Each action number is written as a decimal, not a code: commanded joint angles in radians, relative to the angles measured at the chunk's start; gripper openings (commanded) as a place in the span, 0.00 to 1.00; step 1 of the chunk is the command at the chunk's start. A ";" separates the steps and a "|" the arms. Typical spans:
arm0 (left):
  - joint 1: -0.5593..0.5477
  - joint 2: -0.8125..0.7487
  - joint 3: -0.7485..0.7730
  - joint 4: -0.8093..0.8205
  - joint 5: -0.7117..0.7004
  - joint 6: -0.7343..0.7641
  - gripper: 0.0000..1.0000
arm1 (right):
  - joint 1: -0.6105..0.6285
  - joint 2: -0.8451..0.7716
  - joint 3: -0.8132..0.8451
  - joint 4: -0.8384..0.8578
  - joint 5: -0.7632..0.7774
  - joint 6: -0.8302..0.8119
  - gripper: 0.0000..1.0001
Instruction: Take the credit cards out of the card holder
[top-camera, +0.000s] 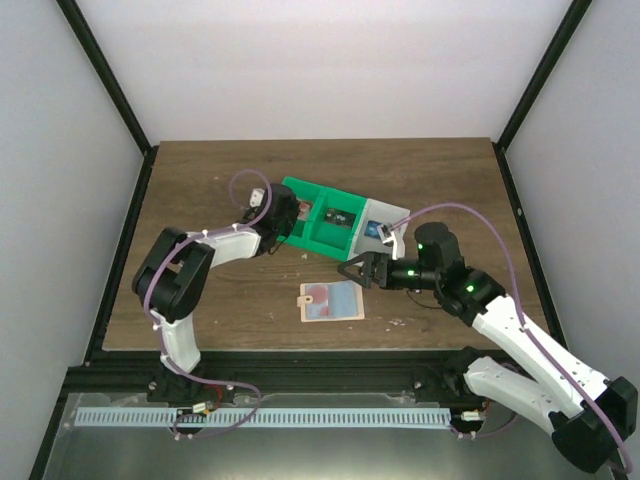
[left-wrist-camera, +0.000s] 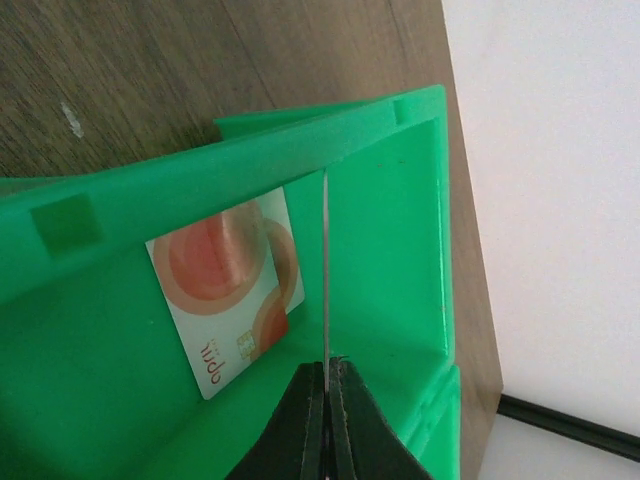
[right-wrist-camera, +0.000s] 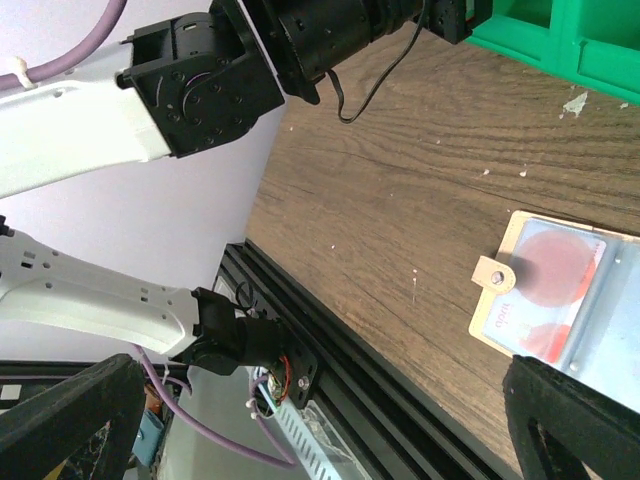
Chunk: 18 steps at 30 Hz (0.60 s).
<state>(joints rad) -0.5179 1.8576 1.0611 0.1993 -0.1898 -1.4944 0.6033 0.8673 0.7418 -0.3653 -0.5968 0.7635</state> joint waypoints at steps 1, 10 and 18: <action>0.000 0.040 0.034 -0.008 0.004 -0.021 0.00 | -0.004 -0.014 0.034 0.004 0.017 0.004 1.00; -0.002 0.096 0.061 -0.023 0.028 -0.033 0.00 | -0.003 -0.032 0.040 -0.017 0.026 -0.003 1.00; -0.002 0.131 0.115 -0.055 0.083 0.022 0.13 | -0.004 -0.045 0.032 -0.017 0.033 0.000 1.00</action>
<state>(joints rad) -0.5179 1.9678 1.1336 0.1692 -0.1482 -1.5078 0.6033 0.8394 0.7418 -0.3744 -0.5751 0.7639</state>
